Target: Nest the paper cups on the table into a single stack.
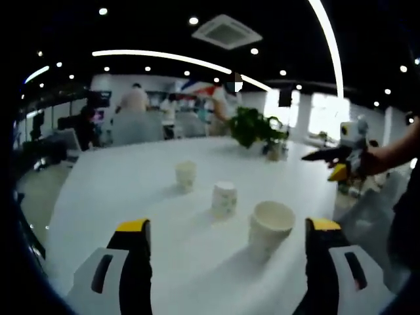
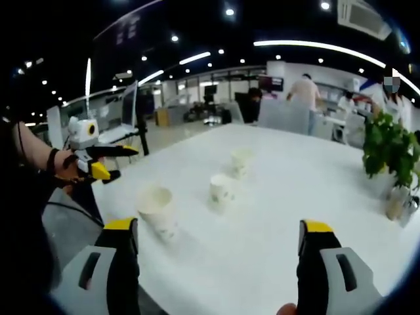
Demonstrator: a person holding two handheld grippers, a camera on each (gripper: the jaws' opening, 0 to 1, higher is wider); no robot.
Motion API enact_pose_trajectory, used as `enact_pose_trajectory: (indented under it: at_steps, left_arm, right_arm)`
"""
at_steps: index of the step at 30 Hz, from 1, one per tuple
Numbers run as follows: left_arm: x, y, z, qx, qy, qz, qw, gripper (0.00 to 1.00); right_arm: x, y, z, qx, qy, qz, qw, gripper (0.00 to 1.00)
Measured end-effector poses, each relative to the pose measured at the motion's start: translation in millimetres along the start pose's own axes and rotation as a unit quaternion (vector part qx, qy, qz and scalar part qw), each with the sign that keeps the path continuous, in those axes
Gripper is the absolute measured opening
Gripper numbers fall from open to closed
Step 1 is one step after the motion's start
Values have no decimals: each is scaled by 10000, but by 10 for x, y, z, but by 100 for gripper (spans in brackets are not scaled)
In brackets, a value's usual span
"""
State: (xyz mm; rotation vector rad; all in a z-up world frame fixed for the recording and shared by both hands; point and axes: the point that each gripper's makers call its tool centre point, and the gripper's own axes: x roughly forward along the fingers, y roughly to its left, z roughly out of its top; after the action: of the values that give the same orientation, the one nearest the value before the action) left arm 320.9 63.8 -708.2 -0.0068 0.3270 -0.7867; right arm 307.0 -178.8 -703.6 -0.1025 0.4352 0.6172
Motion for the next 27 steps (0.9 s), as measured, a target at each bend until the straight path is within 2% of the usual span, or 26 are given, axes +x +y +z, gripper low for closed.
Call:
enact_pose_trajectory:
  at_steps: [10, 17, 27]
  left_arm:
    - [3, 38, 4, 49, 4, 40, 10000, 98]
    - [22, 79, -39, 40, 62, 84, 9999, 98]
    - [28, 128, -91, 22, 181, 161, 9997, 98]
  right_arm:
    - [175, -55, 85, -13, 33, 84, 10000, 100]
    - [531, -185, 112, -189, 265, 212, 9992, 99]
    - [929, -174, 140, -590, 534, 567, 9952, 93]
